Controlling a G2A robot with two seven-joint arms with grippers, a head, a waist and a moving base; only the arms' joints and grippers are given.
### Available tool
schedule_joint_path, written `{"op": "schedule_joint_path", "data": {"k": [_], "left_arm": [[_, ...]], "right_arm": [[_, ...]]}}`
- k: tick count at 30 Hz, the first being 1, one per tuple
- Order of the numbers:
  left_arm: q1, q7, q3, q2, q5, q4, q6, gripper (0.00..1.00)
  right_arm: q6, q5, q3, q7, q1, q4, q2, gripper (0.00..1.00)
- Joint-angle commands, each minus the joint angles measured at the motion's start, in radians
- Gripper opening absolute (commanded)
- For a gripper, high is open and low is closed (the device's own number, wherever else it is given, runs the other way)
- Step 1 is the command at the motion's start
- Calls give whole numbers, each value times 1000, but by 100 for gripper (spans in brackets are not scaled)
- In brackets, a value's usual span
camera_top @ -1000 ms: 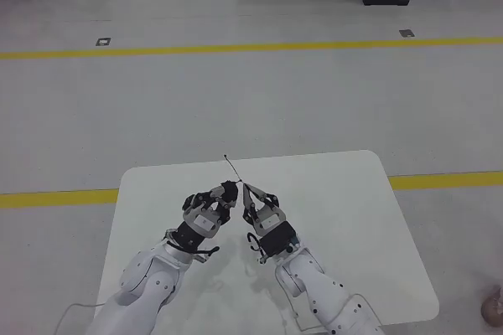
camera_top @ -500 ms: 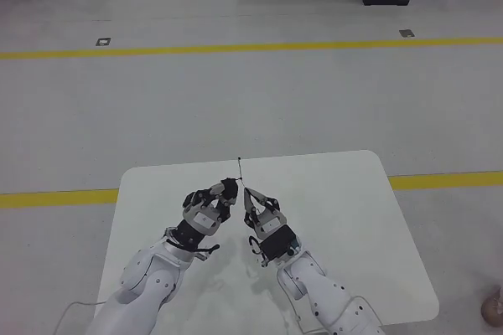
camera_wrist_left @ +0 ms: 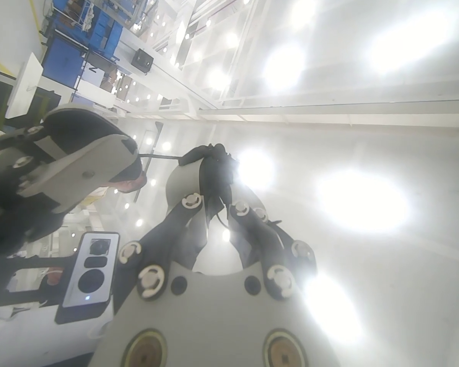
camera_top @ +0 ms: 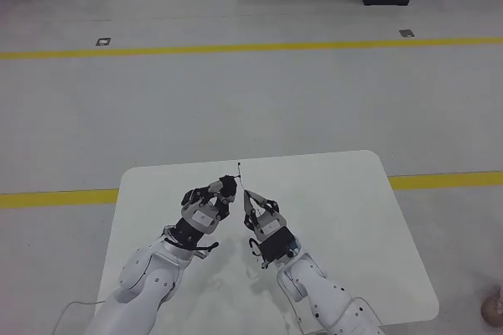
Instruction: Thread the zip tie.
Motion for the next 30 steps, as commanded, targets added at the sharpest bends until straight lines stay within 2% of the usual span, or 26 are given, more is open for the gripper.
{"op": "schedule_joint_path", "data": {"k": [1, 30], "left_arm": [[-1, 0, 1, -1, 0, -2, 0, 0], [7, -6, 0, -11, 3, -19, -13, 0]], "right_arm": [[2, 0, -2, 0, 0, 1, 1, 0], [19, 0, -32, 24, 2, 2, 29, 0]]}}
